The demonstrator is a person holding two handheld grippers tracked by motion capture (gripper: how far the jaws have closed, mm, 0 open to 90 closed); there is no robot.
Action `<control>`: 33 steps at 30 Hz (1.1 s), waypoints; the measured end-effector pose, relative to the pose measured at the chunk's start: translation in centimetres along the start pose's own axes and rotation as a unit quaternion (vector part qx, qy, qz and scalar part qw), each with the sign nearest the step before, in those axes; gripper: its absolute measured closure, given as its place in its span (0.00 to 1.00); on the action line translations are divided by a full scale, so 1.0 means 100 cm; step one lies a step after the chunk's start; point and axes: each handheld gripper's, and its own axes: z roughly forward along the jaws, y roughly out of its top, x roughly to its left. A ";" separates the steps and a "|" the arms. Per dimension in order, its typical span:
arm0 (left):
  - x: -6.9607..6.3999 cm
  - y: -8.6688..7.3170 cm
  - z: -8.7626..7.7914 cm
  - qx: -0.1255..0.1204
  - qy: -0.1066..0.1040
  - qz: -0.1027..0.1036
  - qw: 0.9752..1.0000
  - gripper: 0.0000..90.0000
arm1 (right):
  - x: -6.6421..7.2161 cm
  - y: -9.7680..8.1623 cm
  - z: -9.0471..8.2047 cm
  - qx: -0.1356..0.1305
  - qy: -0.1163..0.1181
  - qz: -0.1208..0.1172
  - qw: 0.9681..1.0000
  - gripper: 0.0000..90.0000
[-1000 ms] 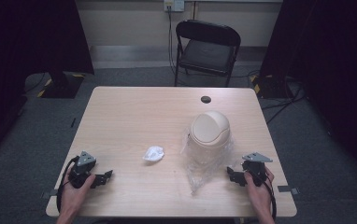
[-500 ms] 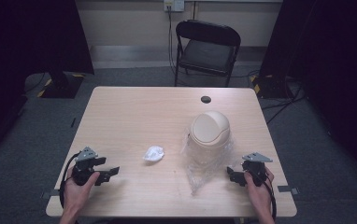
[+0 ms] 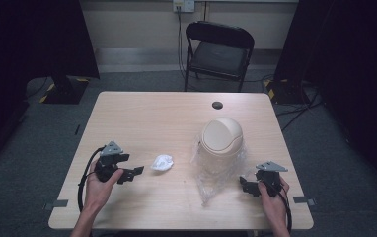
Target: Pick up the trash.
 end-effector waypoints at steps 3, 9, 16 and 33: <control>-0.010 0.012 0.008 -0.013 -0.019 -0.003 1.000 0.24 | 0.000 0.000 0.000 0.000 0.000 0.000 1.000 0.13; -0.024 0.029 0.022 -0.032 -0.044 0.004 0.999 0.25 | 0.000 0.000 0.000 0.000 0.000 0.001 1.000 0.13; -0.034 0.048 0.030 -0.047 -0.073 0.008 0.996 0.25 | 0.000 0.000 0.000 0.000 0.000 0.000 1.000 0.13; -0.060 0.109 0.059 -0.047 -0.094 0.041 0.994 0.18 | 0.000 0.000 0.000 0.000 0.000 0.000 1.000 0.13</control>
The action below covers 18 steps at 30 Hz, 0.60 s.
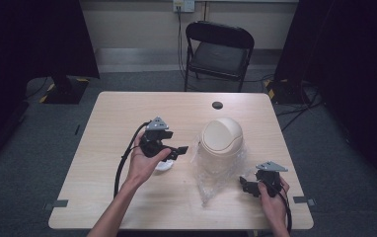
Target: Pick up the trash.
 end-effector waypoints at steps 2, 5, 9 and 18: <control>-0.002 0.009 0.006 -0.003 -0.007 0.003 1.000 0.18 | 0.000 0.000 0.000 0.000 0.000 0.000 1.000 0.13; -0.003 0.016 0.012 -0.002 -0.011 0.005 1.000 0.18 | 0.000 0.000 0.000 0.000 0.000 0.000 1.000 0.13; -0.004 0.028 0.025 0.000 -0.017 0.002 1.000 0.18 | 0.000 0.000 0.000 0.000 0.000 0.000 1.000 0.13; 0.001 0.045 0.047 0.005 -0.019 -0.002 1.000 0.18 | 0.000 0.000 0.000 0.000 0.000 -0.001 1.000 0.13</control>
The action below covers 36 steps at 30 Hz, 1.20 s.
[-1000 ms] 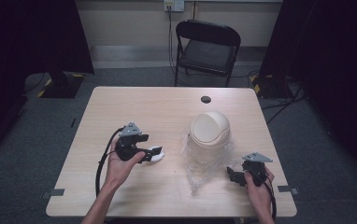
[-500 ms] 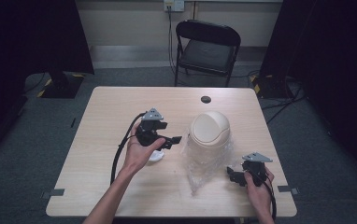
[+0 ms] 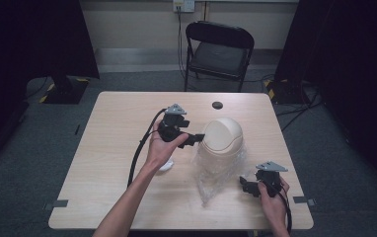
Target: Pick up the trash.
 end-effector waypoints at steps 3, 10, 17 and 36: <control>-0.003 0.003 0.010 0.003 0.004 0.005 1.000 0.18 | 0.000 0.000 0.000 0.000 0.000 0.000 1.000 0.13; -0.004 0.004 0.028 0.020 0.008 0.008 1.000 0.17 | 0.000 0.000 0.000 0.000 0.001 0.000 1.000 0.13; -0.002 0.003 0.042 0.055 0.014 0.000 0.998 0.17 | 0.000 0.000 0.000 0.000 0.000 0.001 1.000 0.13; 0.013 0.003 0.067 0.062 0.009 -0.051 0.997 0.17 | 0.000 0.000 0.000 0.000 0.000 0.000 1.000 0.13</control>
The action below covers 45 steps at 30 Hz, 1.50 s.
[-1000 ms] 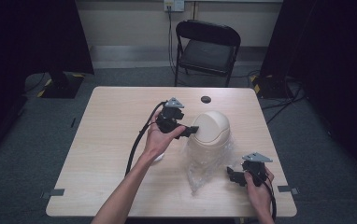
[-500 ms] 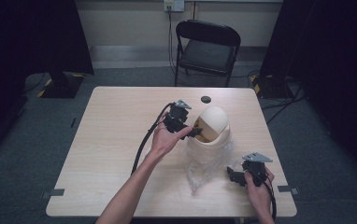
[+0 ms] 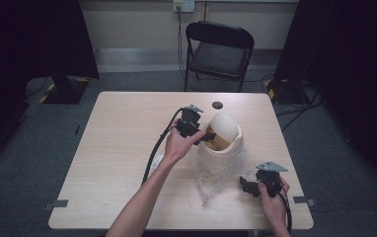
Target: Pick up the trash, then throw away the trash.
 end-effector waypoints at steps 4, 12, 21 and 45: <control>-0.001 0.000 -0.004 -0.005 0.004 0.007 1.000 0.20 | 0.000 0.000 0.000 0.000 0.000 0.000 1.000 0.13; 0.000 -0.005 -0.030 -0.040 0.001 0.008 0.999 0.19 | 0.000 0.000 0.000 0.000 0.000 0.000 1.000 0.13; 0.012 -0.011 -0.064 -0.060 0.009 0.019 0.998 0.19 | 0.000 0.000 0.000 0.000 0.000 0.000 1.000 0.13; 0.051 -0.097 -0.105 -0.045 0.048 -0.019 0.998 0.19 | 0.000 0.000 0.000 0.000 -0.001 0.002 1.000 0.13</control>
